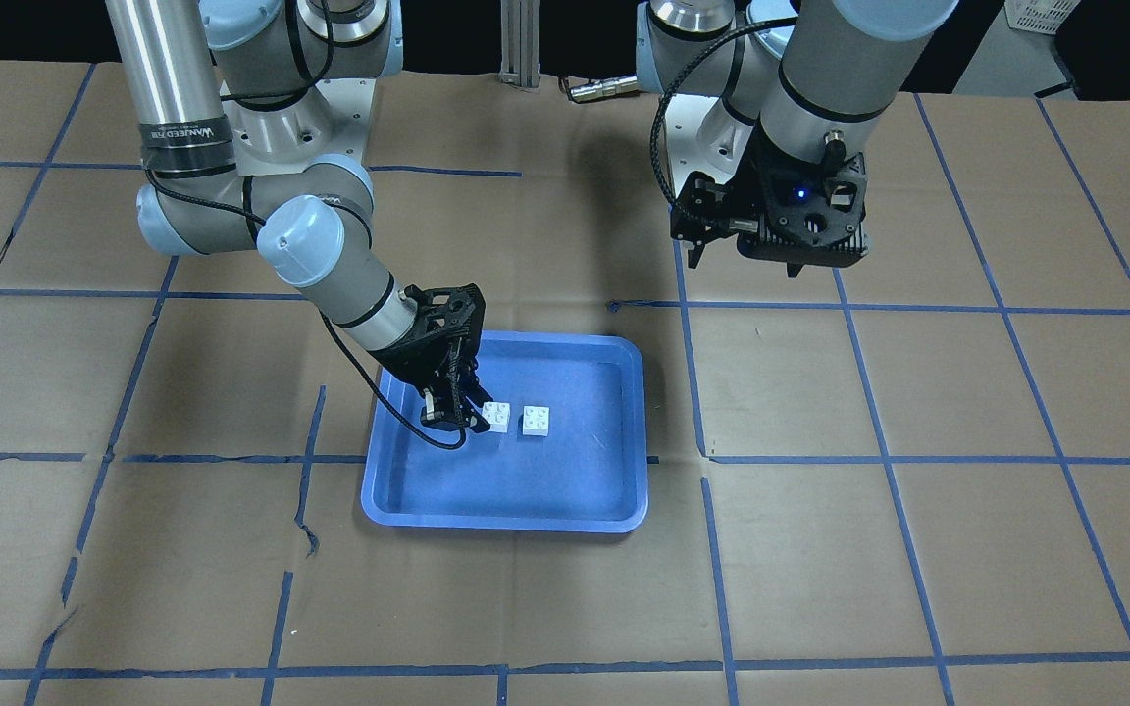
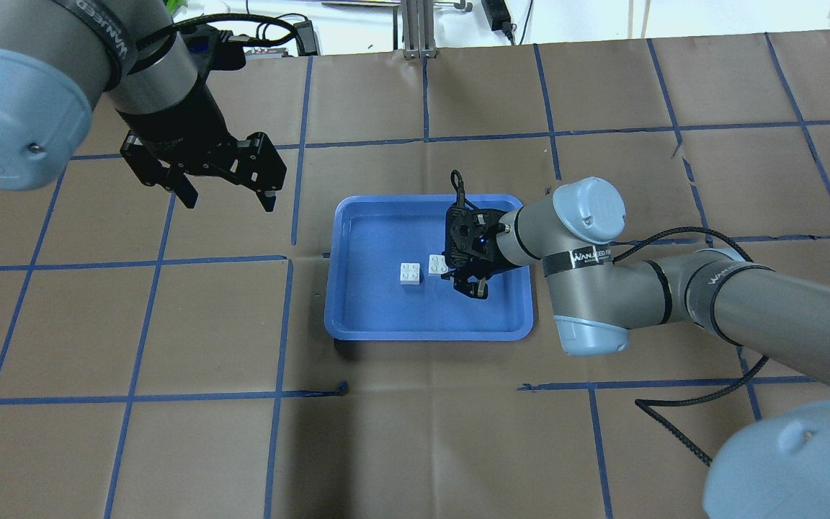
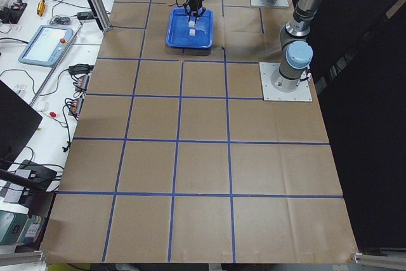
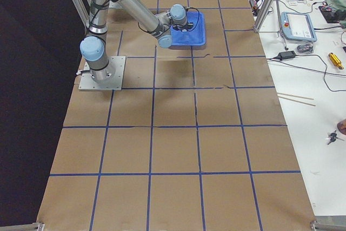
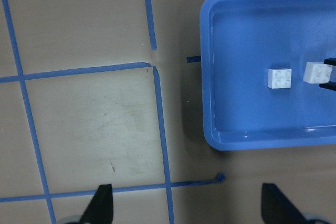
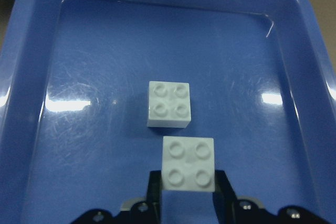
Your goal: Assemble white blocks and place on blue tray
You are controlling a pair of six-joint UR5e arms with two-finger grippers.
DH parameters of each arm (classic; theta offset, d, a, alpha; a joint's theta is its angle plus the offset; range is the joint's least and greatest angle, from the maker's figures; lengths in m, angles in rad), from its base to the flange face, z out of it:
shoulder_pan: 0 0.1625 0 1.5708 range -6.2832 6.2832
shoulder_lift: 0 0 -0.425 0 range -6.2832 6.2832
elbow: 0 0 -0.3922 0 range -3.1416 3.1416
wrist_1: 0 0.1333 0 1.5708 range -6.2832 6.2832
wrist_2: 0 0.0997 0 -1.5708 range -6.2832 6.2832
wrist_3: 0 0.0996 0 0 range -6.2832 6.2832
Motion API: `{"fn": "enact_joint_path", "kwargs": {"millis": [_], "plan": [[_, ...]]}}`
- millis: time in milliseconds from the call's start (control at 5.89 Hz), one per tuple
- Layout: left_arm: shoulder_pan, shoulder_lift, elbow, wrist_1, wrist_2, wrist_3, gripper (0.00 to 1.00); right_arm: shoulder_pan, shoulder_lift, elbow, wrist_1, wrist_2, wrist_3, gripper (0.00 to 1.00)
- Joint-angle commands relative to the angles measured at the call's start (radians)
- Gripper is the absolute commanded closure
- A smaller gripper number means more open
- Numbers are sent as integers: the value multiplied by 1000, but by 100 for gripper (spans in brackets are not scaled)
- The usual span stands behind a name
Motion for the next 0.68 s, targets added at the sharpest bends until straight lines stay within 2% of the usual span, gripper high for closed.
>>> {"fn": "enact_joint_path", "kwargs": {"millis": [0,509], "plan": [[-5,31,3,62,-11,8,0,13,2,1,-4,0,38,88],[-14,19,-14,121,0,2,0,13,23,-2,-6,0,7,88]]}}
